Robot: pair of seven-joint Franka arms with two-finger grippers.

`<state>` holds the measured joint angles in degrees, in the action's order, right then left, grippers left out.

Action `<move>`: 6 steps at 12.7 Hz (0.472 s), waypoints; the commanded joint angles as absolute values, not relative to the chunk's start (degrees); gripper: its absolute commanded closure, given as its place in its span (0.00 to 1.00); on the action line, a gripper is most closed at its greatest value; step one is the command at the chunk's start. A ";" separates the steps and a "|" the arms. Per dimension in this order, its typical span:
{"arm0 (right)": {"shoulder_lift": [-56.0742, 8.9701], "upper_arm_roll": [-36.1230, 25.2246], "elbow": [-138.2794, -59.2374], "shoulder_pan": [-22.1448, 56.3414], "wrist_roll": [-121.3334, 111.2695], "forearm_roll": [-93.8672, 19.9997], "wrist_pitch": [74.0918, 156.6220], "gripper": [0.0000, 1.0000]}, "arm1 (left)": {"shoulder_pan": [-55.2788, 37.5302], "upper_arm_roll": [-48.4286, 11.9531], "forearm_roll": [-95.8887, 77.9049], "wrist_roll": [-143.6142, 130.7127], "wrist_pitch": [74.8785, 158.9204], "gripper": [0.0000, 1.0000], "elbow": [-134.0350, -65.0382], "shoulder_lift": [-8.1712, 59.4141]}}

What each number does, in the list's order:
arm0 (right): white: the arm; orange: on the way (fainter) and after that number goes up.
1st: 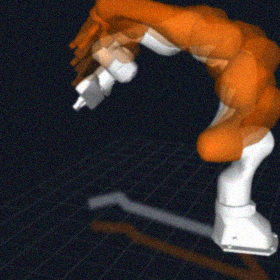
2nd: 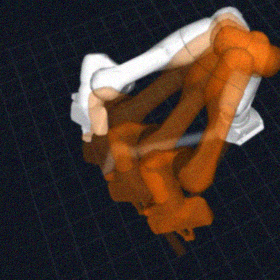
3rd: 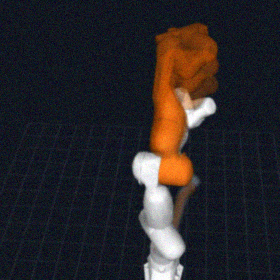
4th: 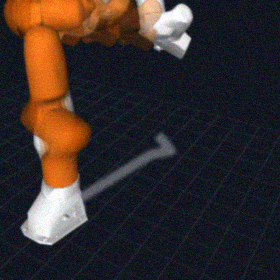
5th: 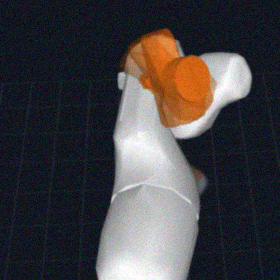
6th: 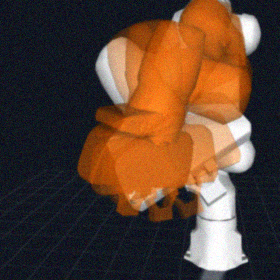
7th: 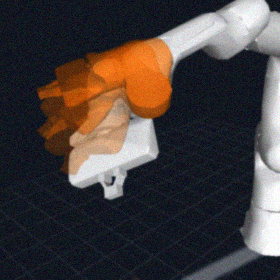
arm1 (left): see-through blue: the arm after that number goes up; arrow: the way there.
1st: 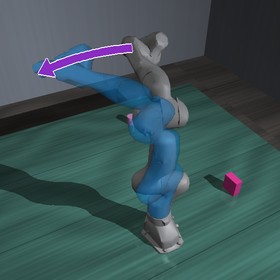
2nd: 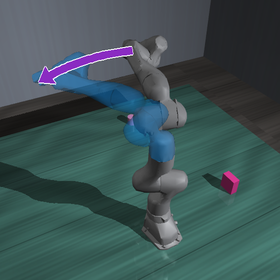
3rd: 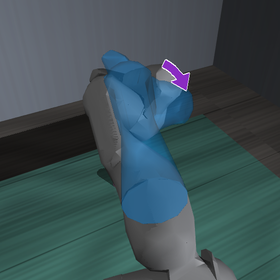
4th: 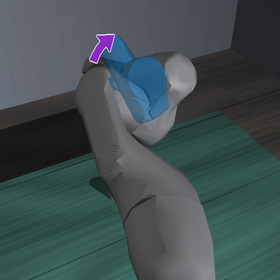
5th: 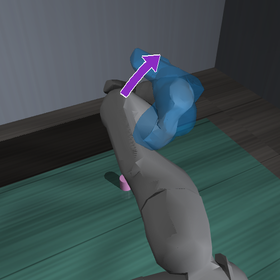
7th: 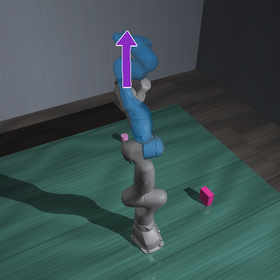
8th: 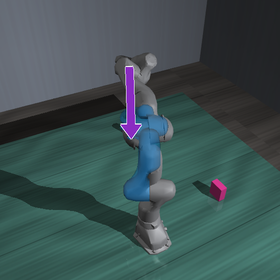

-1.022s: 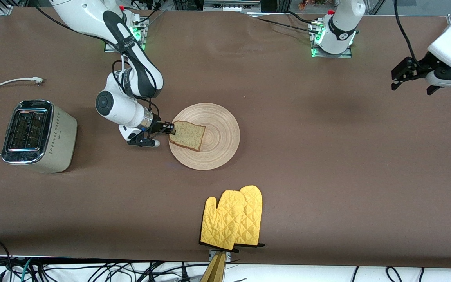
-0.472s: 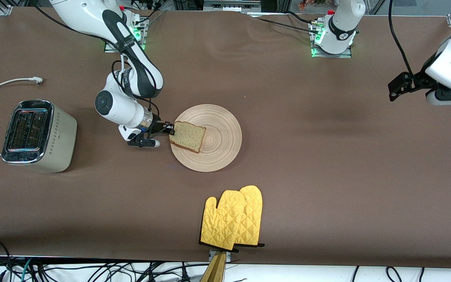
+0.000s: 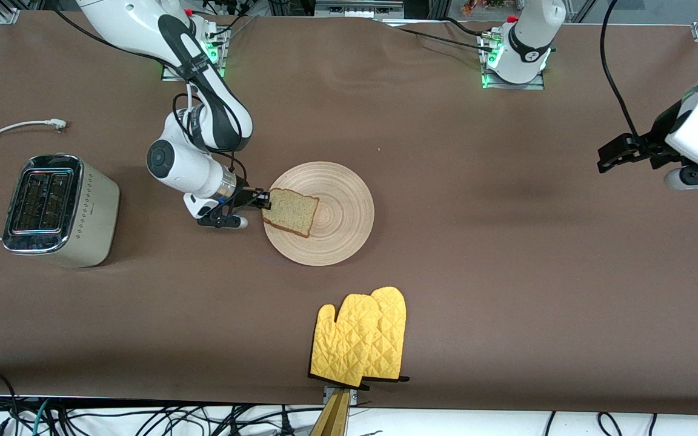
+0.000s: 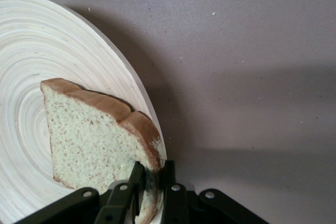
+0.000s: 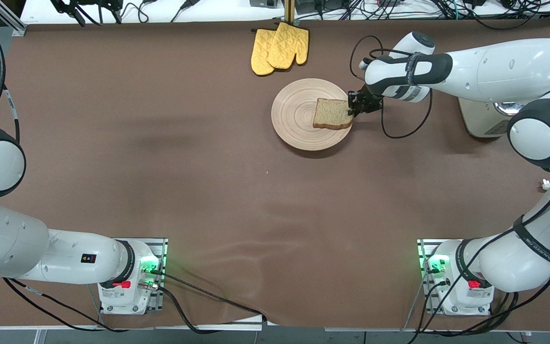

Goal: Move plate and put bread in toaster

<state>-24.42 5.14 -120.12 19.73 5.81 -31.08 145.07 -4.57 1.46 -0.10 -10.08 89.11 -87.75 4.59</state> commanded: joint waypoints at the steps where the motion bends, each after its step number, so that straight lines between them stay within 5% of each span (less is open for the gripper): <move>1: -23.47 5.01 -120.15 20.04 4.66 -32.52 145.02 0.81 | -6.33 2.11 -0.53 -10.46 87.19 0.00 -85.78 4.92; 6: -23.12 4.83 -120.15 20.04 4.48 -32.43 145.02 0.81 | -6.42 1.76 -0.79 -11.07 85.61 0.00 -85.52 4.92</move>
